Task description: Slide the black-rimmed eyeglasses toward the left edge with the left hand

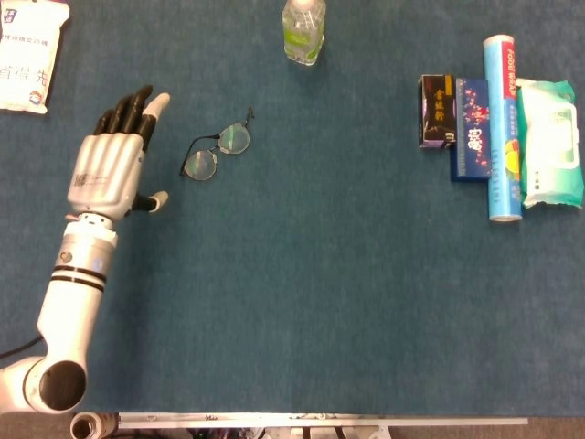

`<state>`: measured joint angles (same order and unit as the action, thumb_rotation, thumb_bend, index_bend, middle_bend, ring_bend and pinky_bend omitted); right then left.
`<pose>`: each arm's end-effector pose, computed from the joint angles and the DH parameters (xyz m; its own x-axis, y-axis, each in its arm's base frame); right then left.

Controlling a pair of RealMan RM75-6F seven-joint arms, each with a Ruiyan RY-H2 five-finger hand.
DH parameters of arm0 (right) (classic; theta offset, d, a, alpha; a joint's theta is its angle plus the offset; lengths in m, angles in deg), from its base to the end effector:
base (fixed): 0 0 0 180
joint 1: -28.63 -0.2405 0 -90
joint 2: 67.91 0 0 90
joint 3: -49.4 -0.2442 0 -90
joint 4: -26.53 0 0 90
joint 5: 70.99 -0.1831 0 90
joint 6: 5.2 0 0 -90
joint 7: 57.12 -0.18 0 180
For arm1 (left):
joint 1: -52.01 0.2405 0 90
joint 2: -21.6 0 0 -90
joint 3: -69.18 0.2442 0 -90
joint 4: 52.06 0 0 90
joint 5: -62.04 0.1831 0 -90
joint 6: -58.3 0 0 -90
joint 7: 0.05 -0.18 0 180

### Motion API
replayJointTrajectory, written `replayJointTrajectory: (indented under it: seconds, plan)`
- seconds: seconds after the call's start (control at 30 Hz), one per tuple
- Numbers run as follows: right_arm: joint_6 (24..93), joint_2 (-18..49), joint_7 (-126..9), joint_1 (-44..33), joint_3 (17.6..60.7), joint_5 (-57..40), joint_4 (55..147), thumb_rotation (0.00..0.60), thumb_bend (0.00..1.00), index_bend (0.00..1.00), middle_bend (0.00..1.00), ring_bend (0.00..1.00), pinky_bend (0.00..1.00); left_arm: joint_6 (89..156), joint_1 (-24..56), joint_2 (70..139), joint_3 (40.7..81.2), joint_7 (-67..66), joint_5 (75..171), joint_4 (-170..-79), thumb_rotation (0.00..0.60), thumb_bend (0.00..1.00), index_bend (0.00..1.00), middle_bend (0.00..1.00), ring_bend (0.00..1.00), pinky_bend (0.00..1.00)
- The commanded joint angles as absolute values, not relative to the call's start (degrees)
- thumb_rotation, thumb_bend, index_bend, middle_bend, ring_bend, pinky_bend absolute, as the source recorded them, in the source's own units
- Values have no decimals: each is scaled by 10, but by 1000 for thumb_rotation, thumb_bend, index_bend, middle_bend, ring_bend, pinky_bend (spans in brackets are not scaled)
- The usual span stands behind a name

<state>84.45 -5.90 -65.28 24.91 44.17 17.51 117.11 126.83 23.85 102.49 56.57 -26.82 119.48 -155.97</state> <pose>-0.2832 -0.2148 0.2089 0.3214 0.1089 0.9407 -0.9435 -0.0485 0.3279 -0.1761 0.3157 0.0602 0.2810 0.2110 0.9363 0.9595 -0.0849 -0.2688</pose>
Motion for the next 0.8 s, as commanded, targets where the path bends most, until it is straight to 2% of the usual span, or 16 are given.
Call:
replayJointTrajectory:
  seconds: [0.03, 0.53, 0.8]
  plan:
    - [844, -59, -653, 249, 442, 175, 1171, 600, 350, 532, 439, 245, 213, 1275, 229, 1041, 560, -275, 1186, -1545, 600, 37, 0, 0, 0, 101]
    - [843, -63, -660, 249, 440, 173, 1171, 600, 350, 532, 439, 245, 213, 1281, 192, 1125, 544, -283, 1154, -1448, 600, 37, 0, 0, 0, 84]
    - [842, -63, -661, 248, 440, 173, 1171, 600, 350, 532, 439, 245, 213, 1274, 176, 1146, 532, -287, 1131, -1430, 600, 37, 0, 0, 0, 85]
